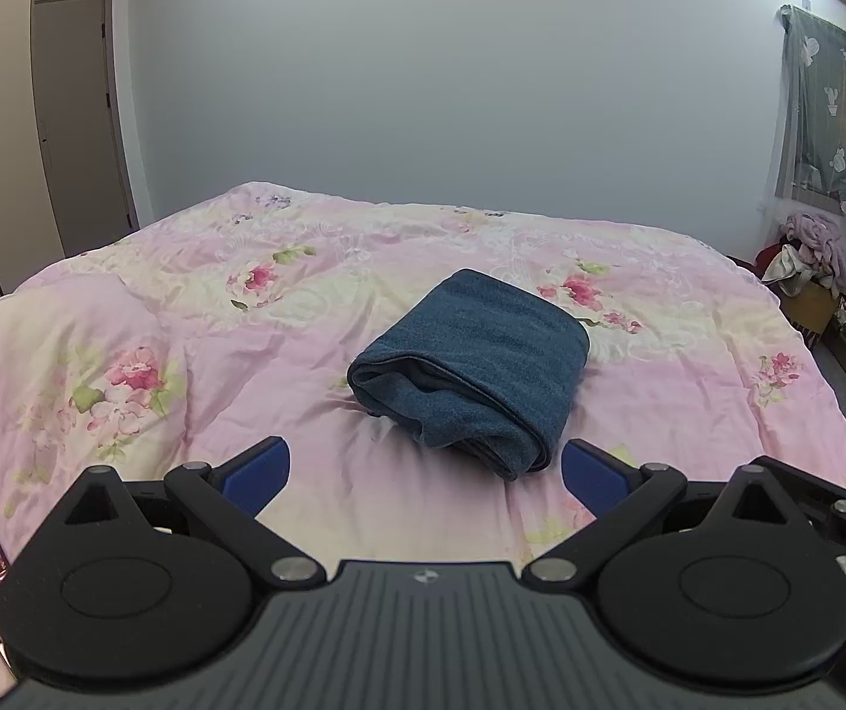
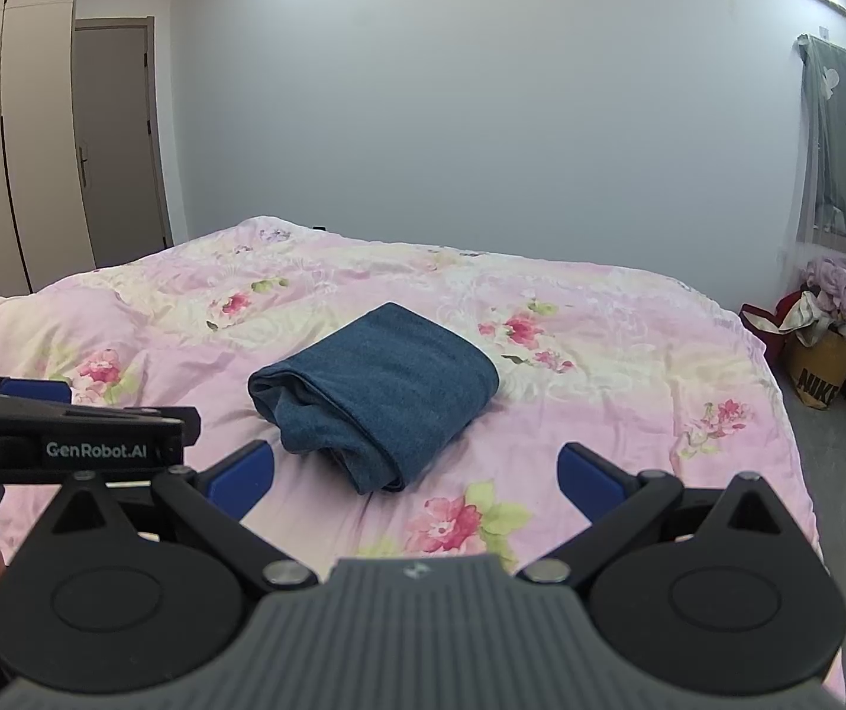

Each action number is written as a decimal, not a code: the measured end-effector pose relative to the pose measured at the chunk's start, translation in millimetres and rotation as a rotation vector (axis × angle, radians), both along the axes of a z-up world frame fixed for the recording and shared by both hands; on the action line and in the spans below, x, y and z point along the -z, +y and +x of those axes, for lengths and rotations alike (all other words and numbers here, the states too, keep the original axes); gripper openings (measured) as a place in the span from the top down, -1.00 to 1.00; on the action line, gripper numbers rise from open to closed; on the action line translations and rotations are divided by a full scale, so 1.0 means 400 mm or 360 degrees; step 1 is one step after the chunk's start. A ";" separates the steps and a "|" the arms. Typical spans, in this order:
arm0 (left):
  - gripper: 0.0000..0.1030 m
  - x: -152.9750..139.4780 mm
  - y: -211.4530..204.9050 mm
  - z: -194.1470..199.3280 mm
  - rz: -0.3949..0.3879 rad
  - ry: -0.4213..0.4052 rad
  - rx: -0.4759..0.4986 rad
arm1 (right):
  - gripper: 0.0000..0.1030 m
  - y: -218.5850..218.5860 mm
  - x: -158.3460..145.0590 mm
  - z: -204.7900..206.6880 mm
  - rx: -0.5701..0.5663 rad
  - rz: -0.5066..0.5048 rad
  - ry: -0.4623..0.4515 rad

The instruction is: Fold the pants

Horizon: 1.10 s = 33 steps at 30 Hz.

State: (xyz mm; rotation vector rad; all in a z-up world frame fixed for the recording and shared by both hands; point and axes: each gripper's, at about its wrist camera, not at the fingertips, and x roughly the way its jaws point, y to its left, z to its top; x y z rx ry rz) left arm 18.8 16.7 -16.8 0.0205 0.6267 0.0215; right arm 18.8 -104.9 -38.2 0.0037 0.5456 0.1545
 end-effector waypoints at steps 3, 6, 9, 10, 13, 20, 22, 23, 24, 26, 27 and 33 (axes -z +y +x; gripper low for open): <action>-1.00 -0.003 0.000 -0.001 0.0002 -0.0004 0.0000 | -0.91 -0.003 0.000 0.001 0.0000 0.0005 0.0002; -1.00 -0.004 0.000 -0.002 0.0002 -0.0002 -0.0004 | -0.91 -0.004 0.000 0.001 -0.0001 0.0003 0.0002; -1.00 -0.005 0.000 -0.002 0.0004 -0.0004 -0.0002 | -0.91 -0.004 0.000 0.001 -0.0001 0.0003 0.0001; -1.00 -0.006 -0.001 -0.002 0.0006 -0.0006 -0.0002 | -0.91 -0.004 0.000 0.001 -0.0001 0.0004 0.0002; -1.00 -0.008 0.001 -0.003 0.0006 -0.0007 -0.0001 | -0.91 -0.005 -0.002 -0.002 0.0003 0.0009 -0.0001; -1.00 -0.010 0.003 -0.004 0.0003 -0.0004 -0.0003 | -0.91 -0.005 -0.001 -0.002 0.0004 0.0012 0.0003; -1.00 -0.010 0.004 -0.004 0.0004 -0.0004 -0.0001 | -0.91 -0.005 -0.002 -0.003 0.0007 0.0013 0.0006; -1.00 -0.010 0.004 -0.004 0.0005 -0.0005 -0.0001 | -0.91 -0.005 -0.003 -0.004 0.0010 0.0014 0.0007; -1.00 -0.010 0.005 -0.004 0.0006 -0.0005 -0.0001 | -0.91 -0.004 -0.003 -0.004 0.0011 0.0014 0.0008; -1.00 -0.009 0.005 -0.003 0.0006 -0.0005 -0.0002 | -0.91 -0.003 -0.003 -0.006 0.0011 0.0013 0.0010; -1.00 -0.010 0.005 -0.004 0.0006 -0.0005 -0.0002 | -0.91 -0.002 -0.003 -0.007 0.0011 0.0013 0.0010; -1.00 -0.012 0.006 -0.006 0.0008 -0.0005 -0.0005 | -0.91 0.001 -0.001 -0.006 0.0009 0.0009 0.0019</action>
